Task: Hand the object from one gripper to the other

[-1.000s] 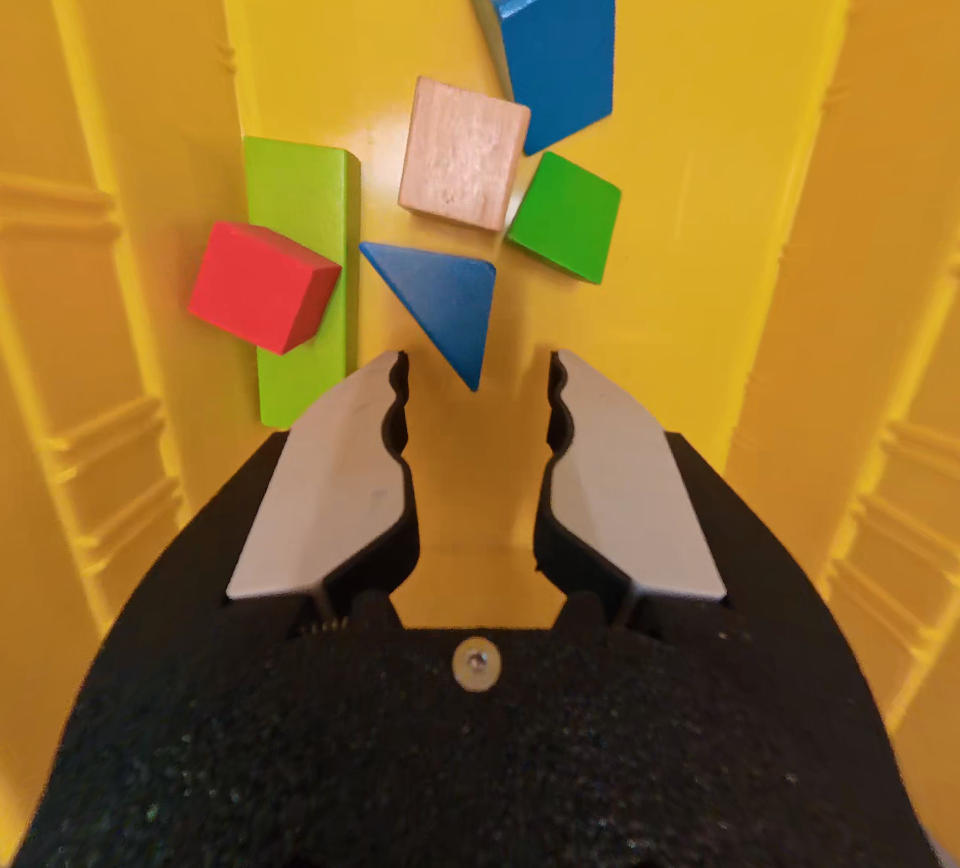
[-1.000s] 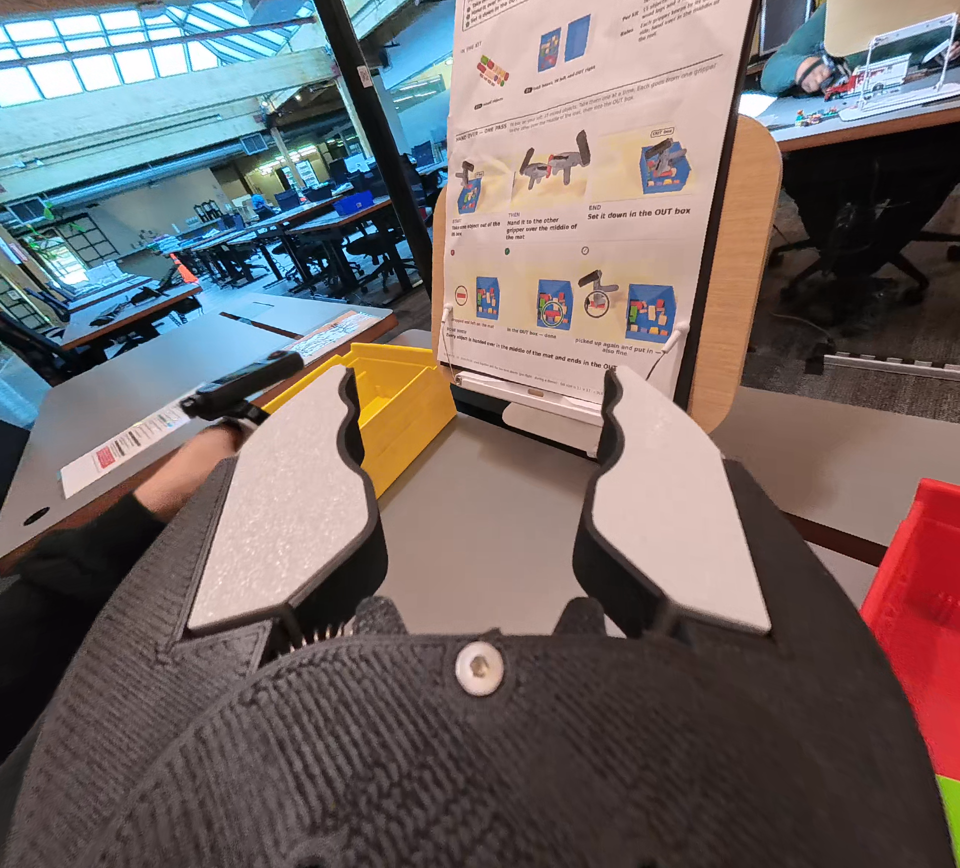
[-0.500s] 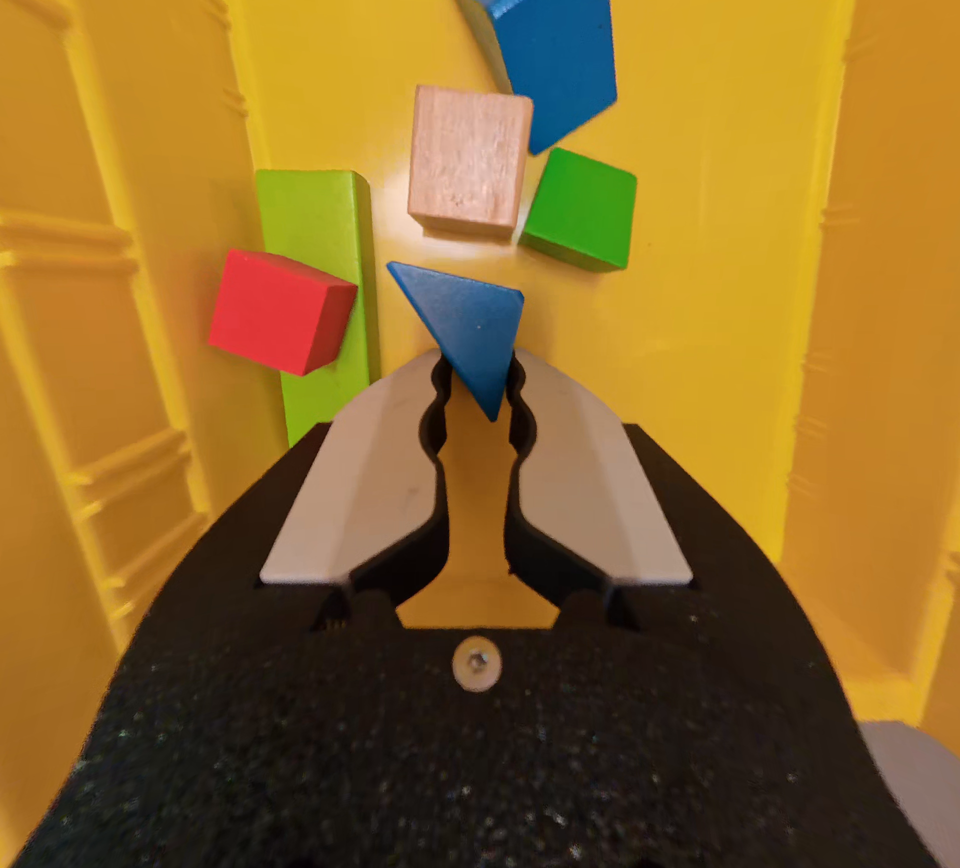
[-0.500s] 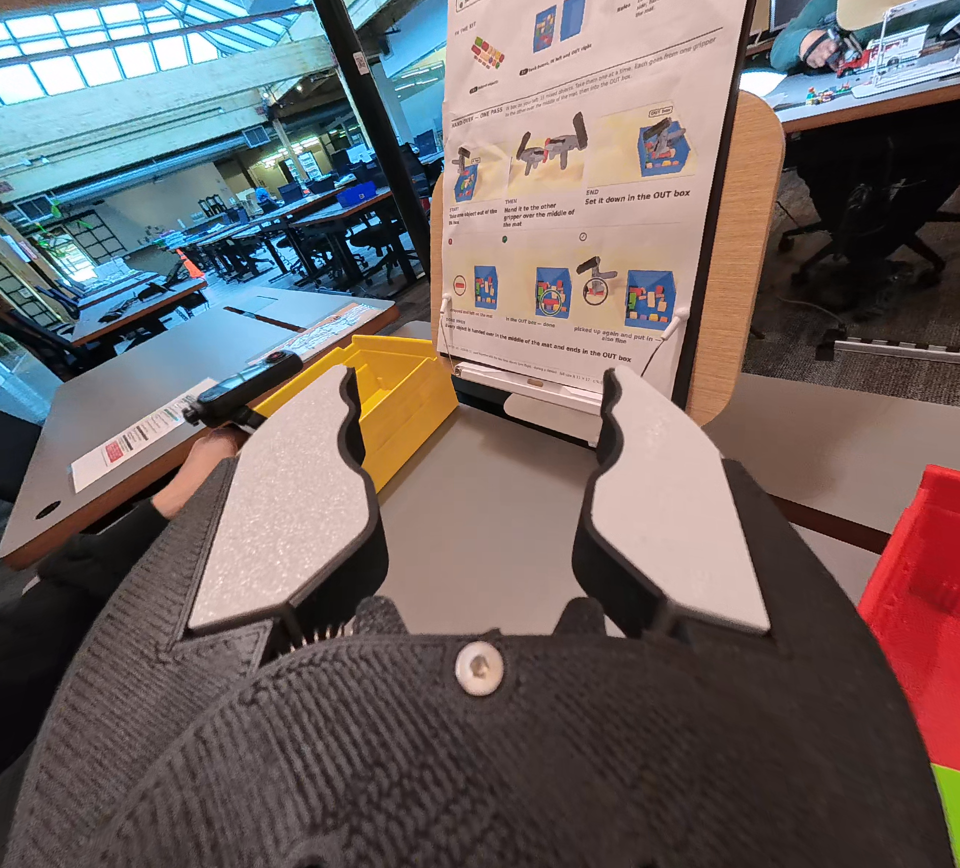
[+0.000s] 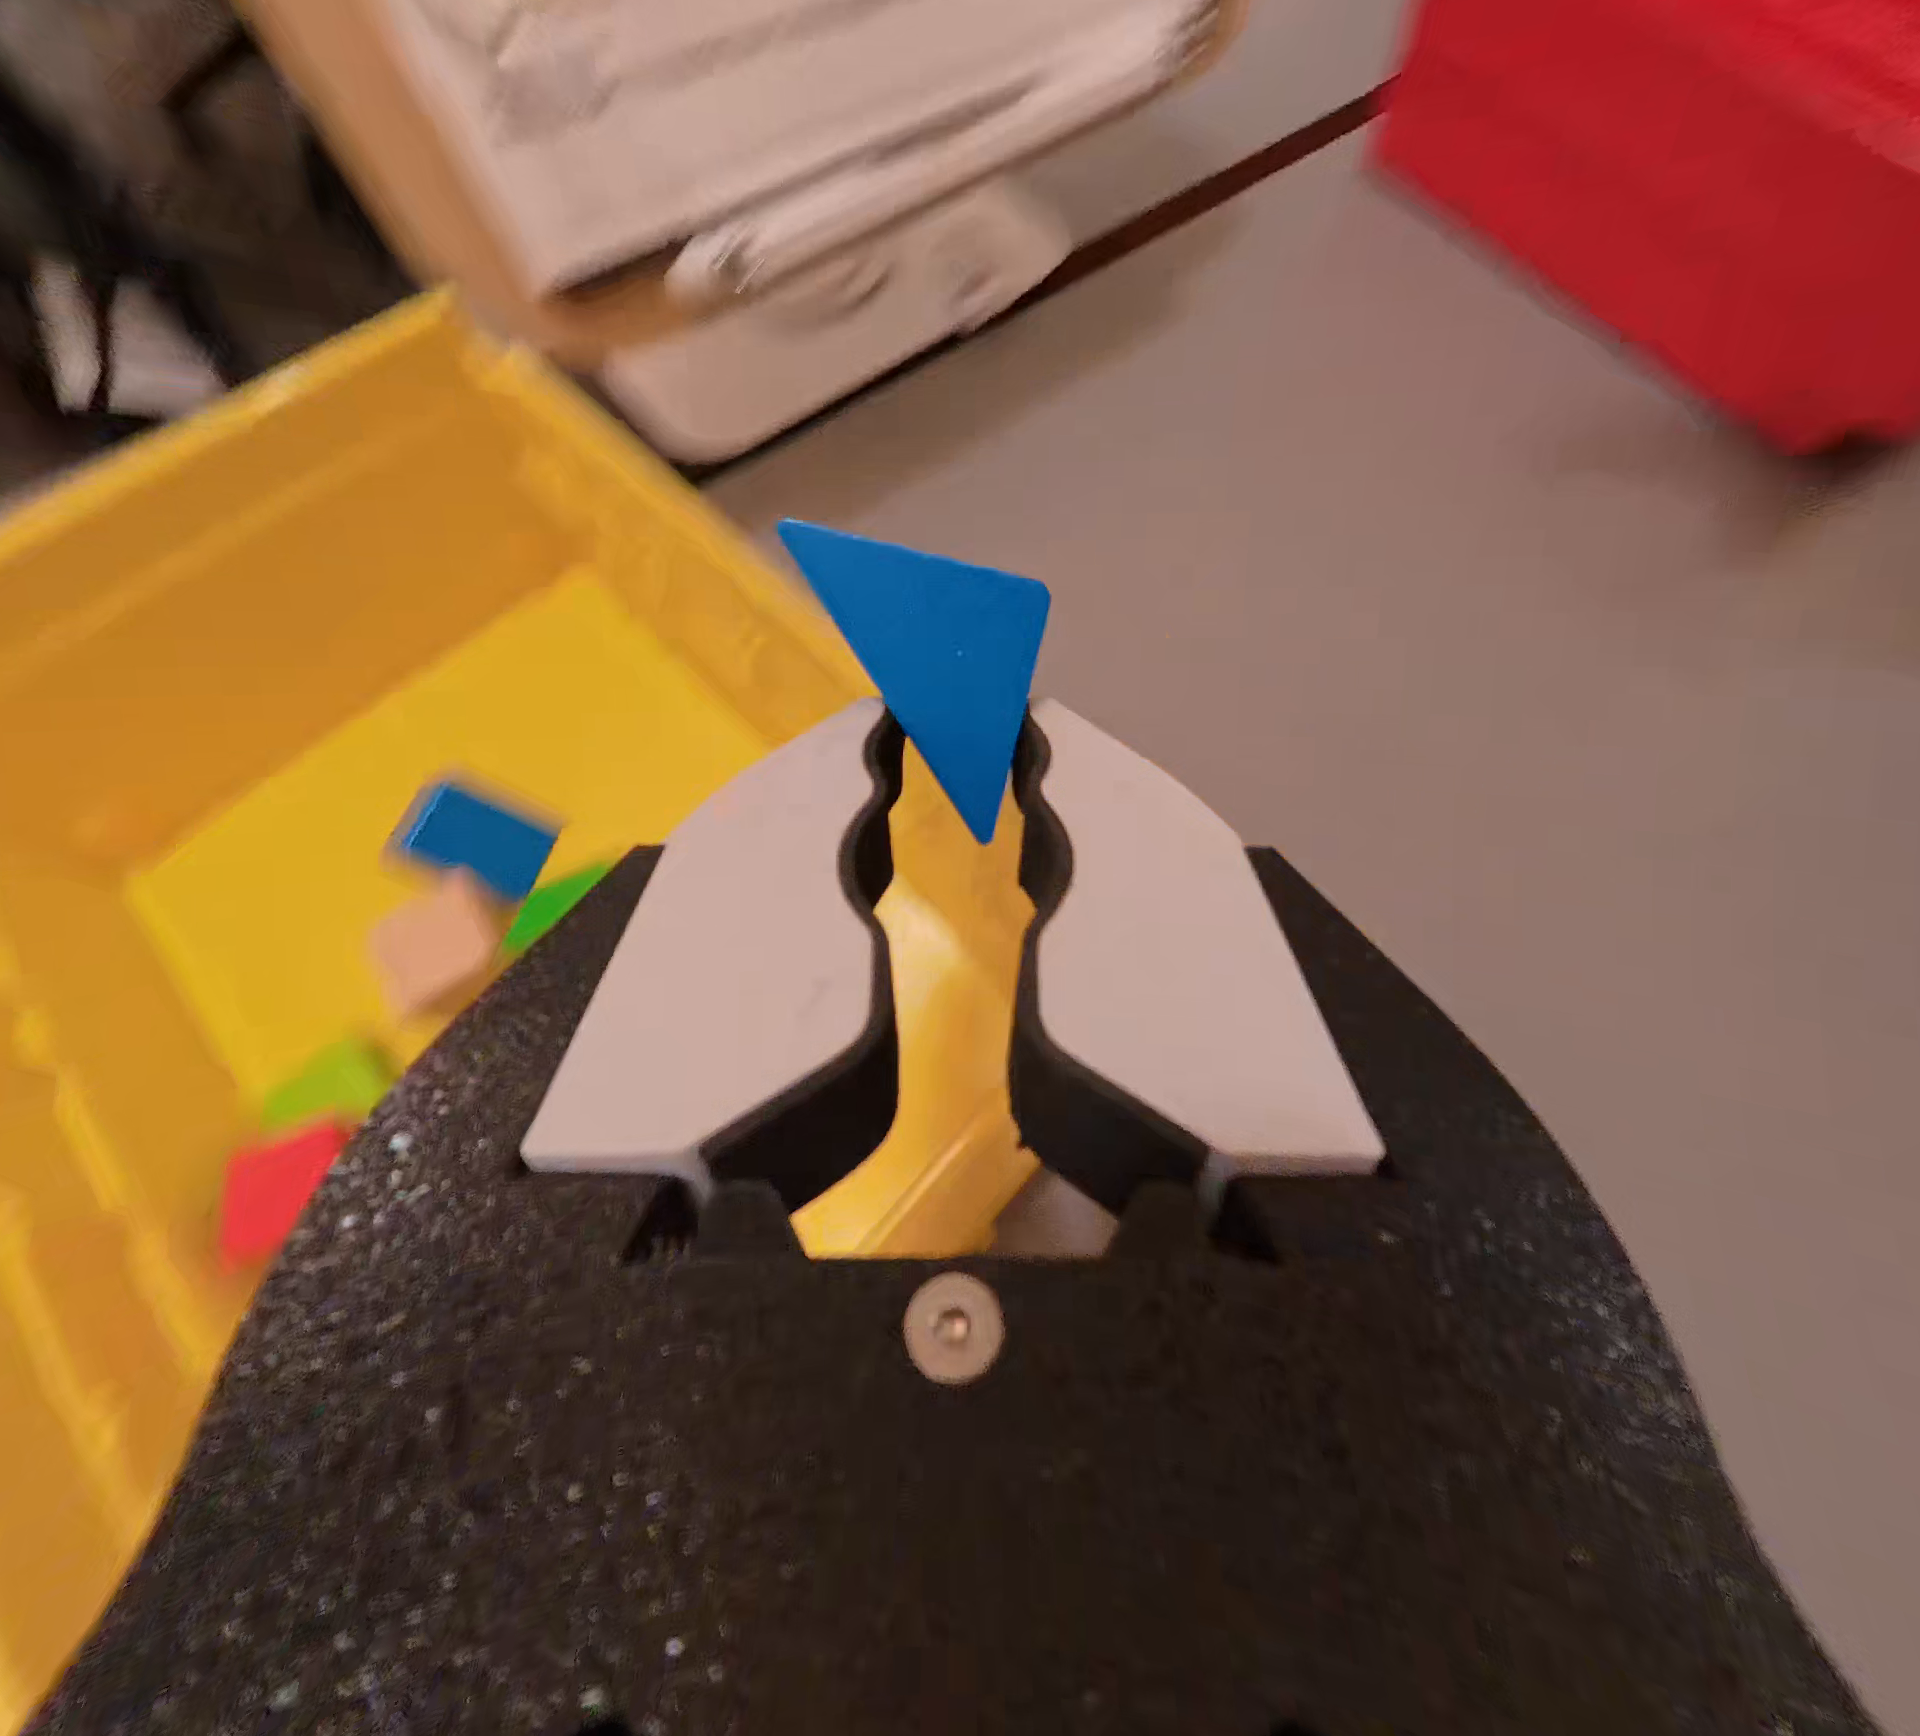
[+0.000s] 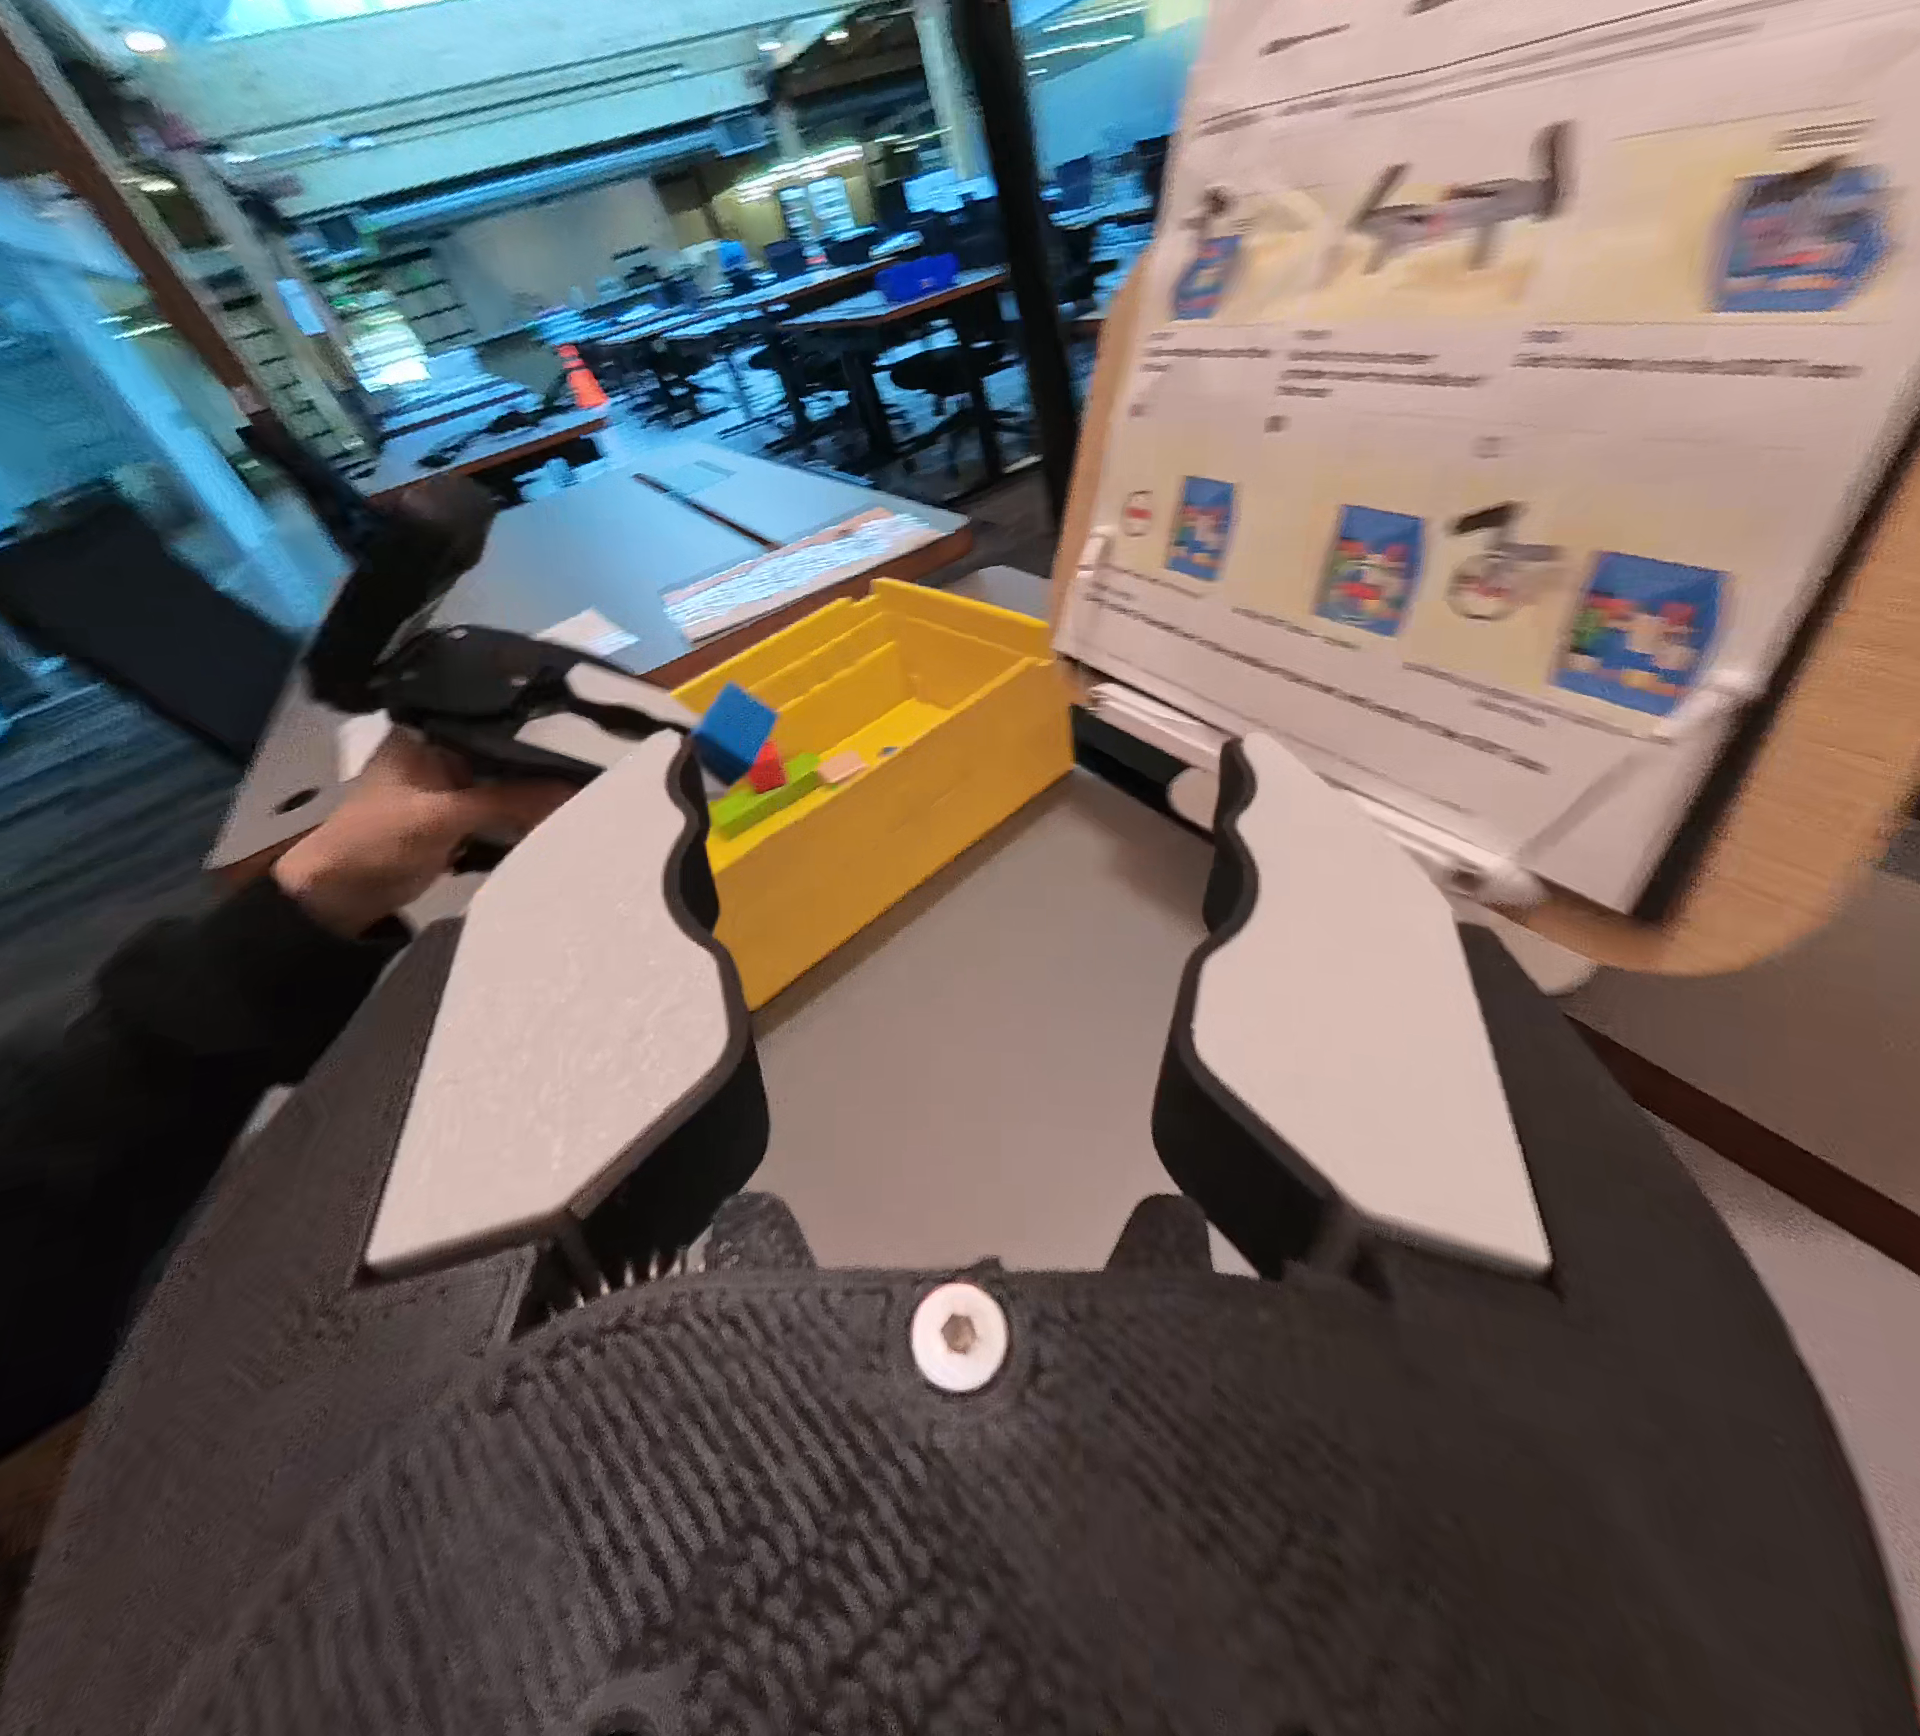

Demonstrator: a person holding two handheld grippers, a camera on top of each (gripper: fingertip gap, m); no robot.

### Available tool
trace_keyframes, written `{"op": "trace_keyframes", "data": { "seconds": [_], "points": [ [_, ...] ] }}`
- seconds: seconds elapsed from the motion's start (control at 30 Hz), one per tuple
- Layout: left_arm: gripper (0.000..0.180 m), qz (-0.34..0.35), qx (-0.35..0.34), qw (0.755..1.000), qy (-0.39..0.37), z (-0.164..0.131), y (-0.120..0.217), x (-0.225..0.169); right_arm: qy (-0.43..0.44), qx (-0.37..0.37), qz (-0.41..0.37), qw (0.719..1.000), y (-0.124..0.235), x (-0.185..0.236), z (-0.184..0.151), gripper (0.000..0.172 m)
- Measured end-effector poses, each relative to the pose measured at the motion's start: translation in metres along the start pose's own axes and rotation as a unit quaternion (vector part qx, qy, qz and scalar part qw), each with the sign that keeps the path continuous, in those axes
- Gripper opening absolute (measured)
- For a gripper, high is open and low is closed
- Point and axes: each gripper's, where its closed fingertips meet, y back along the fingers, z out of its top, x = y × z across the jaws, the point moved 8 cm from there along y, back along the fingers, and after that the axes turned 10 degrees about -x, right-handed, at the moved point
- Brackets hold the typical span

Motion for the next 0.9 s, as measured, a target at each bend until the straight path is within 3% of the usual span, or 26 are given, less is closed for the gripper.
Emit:
{"op": "trace_keyframes", "data": {
  "seconds": [0.17, 0.33, 0.57, 0.8, 0.9],
  "points": [
    [0.019, -0.189, -0.171, 0.965, -0.060, 0.037, 0.010, -0.060, -0.028, 0.009, 0.165, 0.986, -0.029, 0.043, -0.014, 0.102],
    [0.019, -0.296, -0.256, 0.918, -0.070, 0.047, 0.018, -0.094, -0.042, 0.013, 0.312, 0.949, -0.048, 0.087, -0.029, 0.090],
    [0.019, -0.326, -0.300, 0.895, -0.055, 0.046, 0.019, -0.100, -0.029, 0.043, 0.340, 0.939, -0.066, 0.105, -0.049, 0.071],
    [0.019, -0.321, -0.288, 0.900, -0.064, 0.042, 0.015, -0.101, -0.013, 0.029, 0.349, 0.936, -0.070, 0.108, -0.053, 0.039],
    [0.018, -0.313, -0.282, 0.906, -0.050, 0.041, 0.014, -0.099, -0.002, 0.032, 0.335, 0.942, -0.070, 0.108, -0.053, 0.038]
  ]
}}
